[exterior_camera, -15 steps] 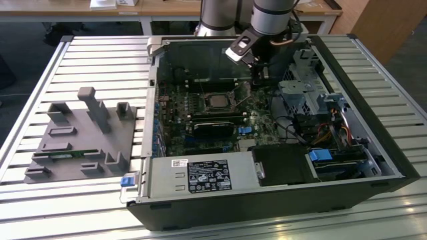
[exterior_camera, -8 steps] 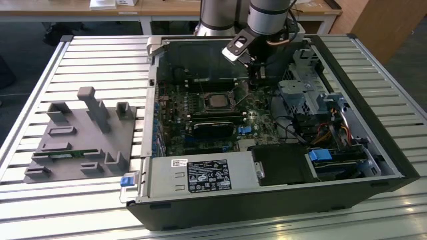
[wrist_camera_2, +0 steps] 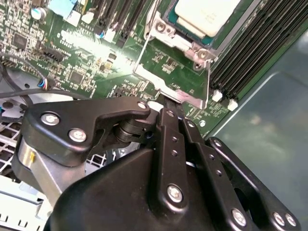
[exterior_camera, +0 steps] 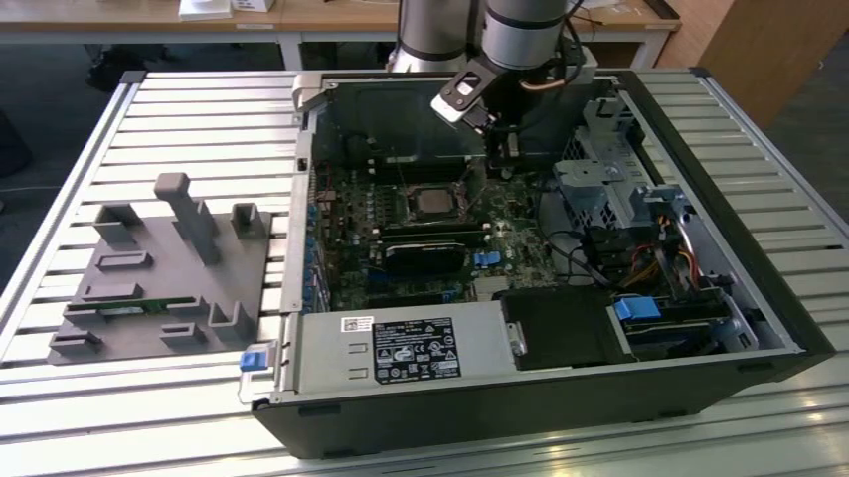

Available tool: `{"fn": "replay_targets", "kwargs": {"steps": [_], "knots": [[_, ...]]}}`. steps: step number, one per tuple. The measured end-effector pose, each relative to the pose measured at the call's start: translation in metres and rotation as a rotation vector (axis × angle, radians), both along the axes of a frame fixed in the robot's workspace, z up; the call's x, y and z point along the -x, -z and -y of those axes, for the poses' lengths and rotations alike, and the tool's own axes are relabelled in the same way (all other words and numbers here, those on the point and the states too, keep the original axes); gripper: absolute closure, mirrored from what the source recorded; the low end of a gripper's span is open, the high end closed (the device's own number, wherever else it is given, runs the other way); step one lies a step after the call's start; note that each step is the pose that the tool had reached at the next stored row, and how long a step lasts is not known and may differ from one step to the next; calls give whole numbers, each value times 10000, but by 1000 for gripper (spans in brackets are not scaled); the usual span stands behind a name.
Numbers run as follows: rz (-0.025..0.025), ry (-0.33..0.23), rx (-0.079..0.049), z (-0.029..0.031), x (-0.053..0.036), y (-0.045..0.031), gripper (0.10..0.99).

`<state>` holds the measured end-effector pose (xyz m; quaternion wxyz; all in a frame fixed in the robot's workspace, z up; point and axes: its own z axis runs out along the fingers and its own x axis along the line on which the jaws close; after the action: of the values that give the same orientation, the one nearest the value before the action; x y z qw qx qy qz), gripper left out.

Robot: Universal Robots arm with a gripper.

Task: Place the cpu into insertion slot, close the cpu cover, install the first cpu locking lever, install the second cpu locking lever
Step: 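Close the cpu cover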

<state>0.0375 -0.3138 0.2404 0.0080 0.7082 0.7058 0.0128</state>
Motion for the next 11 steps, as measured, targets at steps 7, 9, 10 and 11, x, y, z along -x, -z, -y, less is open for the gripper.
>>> {"fn": "replay_targets", "kwargs": {"steps": [7,9,10,11], "knots": [[0,0,0,0,76,0,980],[0,0,0,0,93,0,980],[0,1,0,0,101,0,980],[0,1,0,0,110,0,980]]}}
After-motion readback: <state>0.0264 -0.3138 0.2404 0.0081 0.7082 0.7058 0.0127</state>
